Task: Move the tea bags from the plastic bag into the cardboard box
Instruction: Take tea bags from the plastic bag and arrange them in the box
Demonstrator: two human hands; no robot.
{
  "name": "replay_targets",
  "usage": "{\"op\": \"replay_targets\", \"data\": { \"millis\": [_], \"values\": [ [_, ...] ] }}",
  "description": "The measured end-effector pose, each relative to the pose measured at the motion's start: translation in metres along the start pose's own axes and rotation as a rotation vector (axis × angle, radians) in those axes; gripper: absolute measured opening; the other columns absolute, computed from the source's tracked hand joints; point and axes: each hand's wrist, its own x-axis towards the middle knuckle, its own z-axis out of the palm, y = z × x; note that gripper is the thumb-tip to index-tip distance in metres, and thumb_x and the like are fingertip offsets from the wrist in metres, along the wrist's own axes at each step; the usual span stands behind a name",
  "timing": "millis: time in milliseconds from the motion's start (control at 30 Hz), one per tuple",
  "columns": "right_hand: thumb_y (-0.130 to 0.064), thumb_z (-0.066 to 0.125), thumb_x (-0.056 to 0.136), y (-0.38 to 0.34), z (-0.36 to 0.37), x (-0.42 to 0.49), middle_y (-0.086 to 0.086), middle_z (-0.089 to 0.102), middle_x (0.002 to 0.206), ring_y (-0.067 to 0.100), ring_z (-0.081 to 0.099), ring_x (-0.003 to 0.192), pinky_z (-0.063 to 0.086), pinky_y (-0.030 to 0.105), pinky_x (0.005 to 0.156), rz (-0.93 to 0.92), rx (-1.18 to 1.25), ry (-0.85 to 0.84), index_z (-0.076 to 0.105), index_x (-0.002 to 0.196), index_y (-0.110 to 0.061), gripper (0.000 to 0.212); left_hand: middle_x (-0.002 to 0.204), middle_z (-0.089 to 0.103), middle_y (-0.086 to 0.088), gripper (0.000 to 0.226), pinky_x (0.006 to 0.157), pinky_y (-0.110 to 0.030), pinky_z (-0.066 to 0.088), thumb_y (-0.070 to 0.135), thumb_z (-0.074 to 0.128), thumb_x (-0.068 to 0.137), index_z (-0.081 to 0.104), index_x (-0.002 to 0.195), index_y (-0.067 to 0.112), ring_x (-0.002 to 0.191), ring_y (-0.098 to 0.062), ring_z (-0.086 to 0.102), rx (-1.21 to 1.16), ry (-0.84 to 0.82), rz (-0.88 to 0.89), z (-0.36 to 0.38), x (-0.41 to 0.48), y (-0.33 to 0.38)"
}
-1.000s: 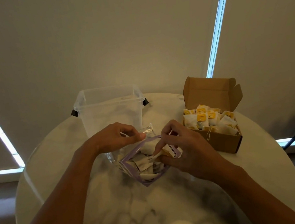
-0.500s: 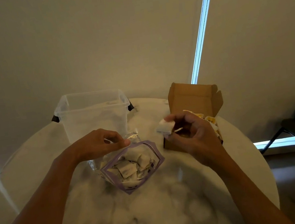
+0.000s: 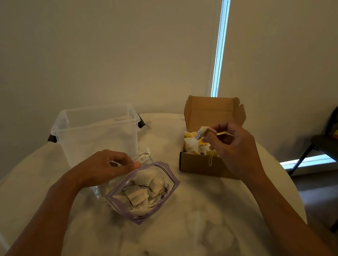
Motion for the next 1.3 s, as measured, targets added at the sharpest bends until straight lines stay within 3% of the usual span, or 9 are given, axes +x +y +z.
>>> {"op": "replay_targets", "data": {
  "millis": [100,167,433,667,800,967,1067,1200,1300],
  "values": [
    [-0.032,0.079,0.095,0.000,0.004,0.002,-0.012,0.076,0.106,0.006,0.075,0.091,0.064,0.023,0.072,-0.011,-0.044,-0.016,0.070,0.120,-0.024,0.027,0.107,0.080,0.026,0.079,0.101,-0.027,0.055,0.108,0.059,0.064,0.085,0.103,0.044,0.103,0.006,0.071,-0.004,-0.012,0.002,-0.001,-0.001,-0.001],
    [-0.032,0.079,0.095,0.000,0.005,0.004,-0.014,0.075,0.105,0.005,0.073,0.091,0.062,0.017,0.072,-0.027,-0.086,-0.007,0.068,0.124,-0.025,0.032,0.106,0.080,0.027,0.089,0.099,-0.025,0.055,0.112,0.055,0.056,0.085,0.103,0.043,0.102,0.008,0.071,-0.009,-0.010,0.002,-0.001,-0.001,-0.001],
    [-0.036,0.077,0.096,-0.001,0.005,0.011,-0.022,0.074,0.105,0.001,0.072,0.095,0.064,0.023,0.077,-0.018,-0.065,-0.041,0.075,0.109,-0.035,0.013,0.107,0.080,0.027,0.087,0.097,-0.025,0.055,0.111,0.057,0.058,0.085,0.104,0.043,0.103,0.007,0.071,-0.017,-0.014,-0.010,-0.001,-0.004,0.001],
    [-0.028,0.078,0.096,-0.002,0.010,0.021,-0.014,0.072,0.113,0.005,0.074,0.097,0.061,0.017,0.077,-0.059,-0.106,-0.126,0.065,0.130,-0.029,0.036,0.106,0.081,0.023,0.098,0.102,-0.028,0.058,0.114,0.056,0.053,0.086,0.105,0.037,0.104,0.004,0.073,-0.027,-0.013,0.003,-0.003,-0.006,0.004],
    [-0.030,0.077,0.097,-0.002,0.015,0.030,-0.012,0.074,0.109,0.007,0.072,0.096,0.062,0.020,0.079,-0.052,-0.155,-0.231,0.067,0.118,-0.028,0.023,0.105,0.081,0.023,0.094,0.106,-0.038,0.058,0.114,0.056,0.052,0.086,0.102,0.040,0.107,-0.004,0.074,-0.016,0.001,-0.023,-0.003,-0.006,0.002],
    [-0.026,0.075,0.097,0.010,0.023,0.034,-0.015,0.071,0.109,0.006,0.069,0.096,0.060,0.026,0.087,-0.096,-0.336,-0.383,0.076,0.117,-0.031,0.021,0.105,0.082,0.024,0.101,0.102,-0.032,0.059,0.116,0.054,0.046,0.087,0.103,0.040,0.105,0.000,0.075,-0.013,0.002,0.001,-0.004,-0.005,0.001],
    [-0.026,0.075,0.097,0.016,0.024,0.035,-0.015,0.071,0.111,0.003,0.065,0.094,0.057,0.024,0.090,-0.108,-0.391,-0.355,0.078,0.118,-0.031,0.021,0.102,0.082,0.024,0.107,0.092,-0.020,0.055,0.119,0.048,0.040,0.086,0.098,0.038,0.098,0.008,0.073,-0.013,0.015,0.007,-0.003,-0.004,0.003],
    [-0.026,0.077,0.097,0.015,0.023,0.036,-0.012,0.073,0.111,0.004,0.067,0.092,0.058,0.022,0.079,-0.158,-0.387,-0.223,0.077,0.119,-0.030,0.022,0.096,0.080,0.028,0.103,0.091,-0.020,0.054,0.118,0.046,0.047,0.085,0.095,0.037,0.096,0.008,0.073,0.006,0.021,-0.010,-0.002,-0.001,0.001],
    [-0.026,0.078,0.095,0.013,0.023,0.033,-0.005,0.073,0.123,0.010,0.066,0.102,0.060,0.030,0.085,-0.161,-0.395,-0.159,0.076,0.122,-0.028,0.027,0.096,0.081,0.025,0.099,0.089,-0.019,0.053,0.116,0.046,0.052,0.085,0.095,0.035,0.097,0.004,0.074,0.020,0.037,-0.025,-0.001,-0.001,0.000]
  ]
}}
